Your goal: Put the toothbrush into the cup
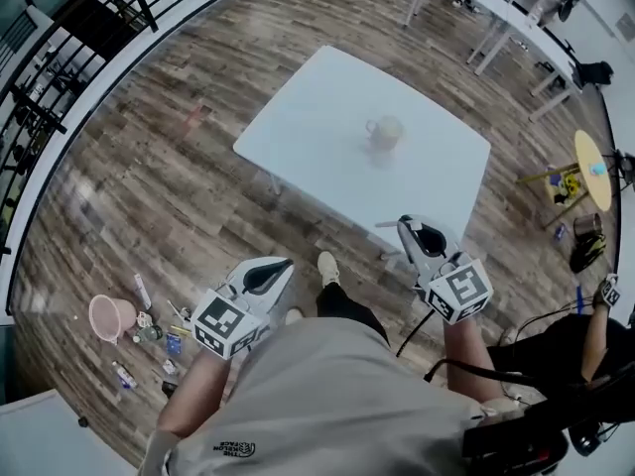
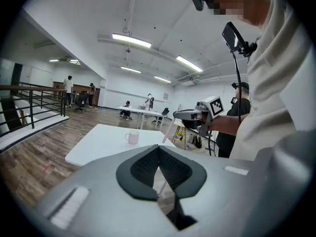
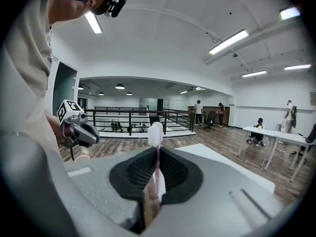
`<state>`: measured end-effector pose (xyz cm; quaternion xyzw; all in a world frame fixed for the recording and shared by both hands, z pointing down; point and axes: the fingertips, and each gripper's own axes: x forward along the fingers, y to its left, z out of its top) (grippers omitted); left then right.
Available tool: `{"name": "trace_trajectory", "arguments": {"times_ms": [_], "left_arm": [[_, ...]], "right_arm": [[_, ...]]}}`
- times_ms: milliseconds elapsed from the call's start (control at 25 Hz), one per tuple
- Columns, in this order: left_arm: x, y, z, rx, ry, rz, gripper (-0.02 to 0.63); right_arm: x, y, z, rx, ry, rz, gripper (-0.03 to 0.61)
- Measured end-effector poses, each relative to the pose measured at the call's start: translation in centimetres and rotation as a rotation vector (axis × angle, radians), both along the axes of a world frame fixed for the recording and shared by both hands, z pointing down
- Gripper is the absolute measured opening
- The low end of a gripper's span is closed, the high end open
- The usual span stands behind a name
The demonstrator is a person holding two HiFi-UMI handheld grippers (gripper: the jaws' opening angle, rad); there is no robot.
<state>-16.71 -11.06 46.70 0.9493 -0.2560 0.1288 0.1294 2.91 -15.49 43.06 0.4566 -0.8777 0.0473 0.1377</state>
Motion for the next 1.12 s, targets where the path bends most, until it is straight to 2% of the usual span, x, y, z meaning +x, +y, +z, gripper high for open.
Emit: {"name": "trace_trajectory", "arguments": {"times_ms": [320,640,1120], "left_arm": [[3.7,-8.2,-1.7,0.017,-0.018,-0.015,0.005],[7.1,-13.5,-1.9,0.015,-0.041,-0.048,0.005],[8.9,-17.5,-1.4,-0.01,-0.098,-0.13,0.005]], "right_arm": [[5.0,-11.4,0.5,-0.007,-0.03,0.014,0.019],[10.1,-19.5,3.5,-0.05,-0.073,0.032,0.019],[13.4,-28.3,9.9,-0.134,-0.155,0.038,0.018]]}}
